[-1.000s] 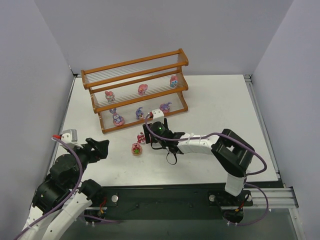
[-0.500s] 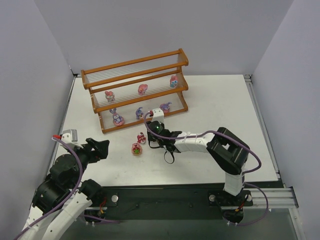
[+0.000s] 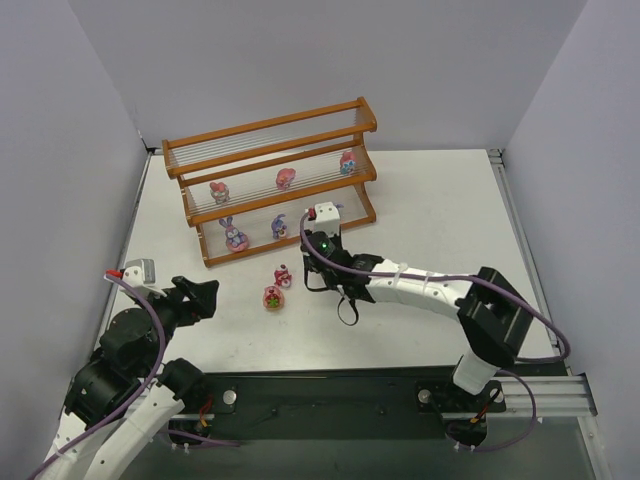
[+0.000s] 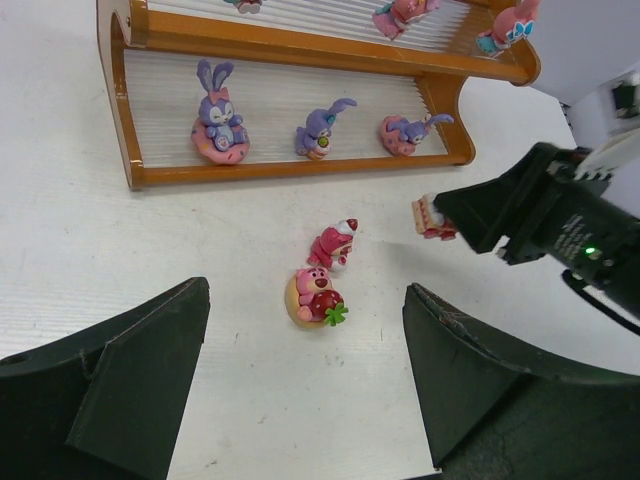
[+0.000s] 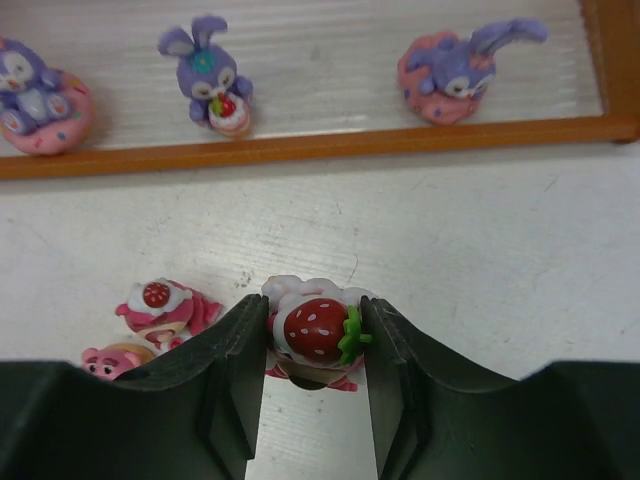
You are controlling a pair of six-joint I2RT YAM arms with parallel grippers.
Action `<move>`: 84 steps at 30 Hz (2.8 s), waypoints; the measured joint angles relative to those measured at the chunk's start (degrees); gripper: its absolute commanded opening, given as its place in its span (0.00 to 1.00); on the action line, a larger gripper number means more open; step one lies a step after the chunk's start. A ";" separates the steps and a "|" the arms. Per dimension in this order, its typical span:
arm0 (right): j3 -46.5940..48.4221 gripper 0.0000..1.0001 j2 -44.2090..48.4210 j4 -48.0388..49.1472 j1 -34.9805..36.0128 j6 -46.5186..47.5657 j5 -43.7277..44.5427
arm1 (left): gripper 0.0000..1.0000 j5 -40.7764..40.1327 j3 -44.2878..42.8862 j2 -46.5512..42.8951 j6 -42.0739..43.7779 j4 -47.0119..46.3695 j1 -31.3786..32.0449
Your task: Place and organize the plastic toys onto the shelf
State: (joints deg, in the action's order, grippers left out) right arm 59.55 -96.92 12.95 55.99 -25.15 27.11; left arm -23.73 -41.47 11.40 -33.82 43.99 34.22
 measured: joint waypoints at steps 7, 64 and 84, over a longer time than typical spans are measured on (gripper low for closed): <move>9.35 0.00 8.17 -6.43 0.35 5.57 3.26 | 0.88 0.00 0.00 0.00 0.00 0.00 0.00; 67.78 0.18 -23.32 -17.16 -27.85 31.23 -28.65 | 0.88 5.60 0.70 3.06 2.95 -0.68 0.24; 69.44 0.32 -24.63 -17.62 -28.26 30.77 -28.44 | 0.88 5.62 0.74 3.06 2.95 -0.68 0.26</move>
State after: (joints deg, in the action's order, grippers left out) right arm 128.99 -121.56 -4.67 27.73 5.63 -1.32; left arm -18.11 -40.73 14.46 -30.87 43.31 34.48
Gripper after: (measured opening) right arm 0.378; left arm 0.882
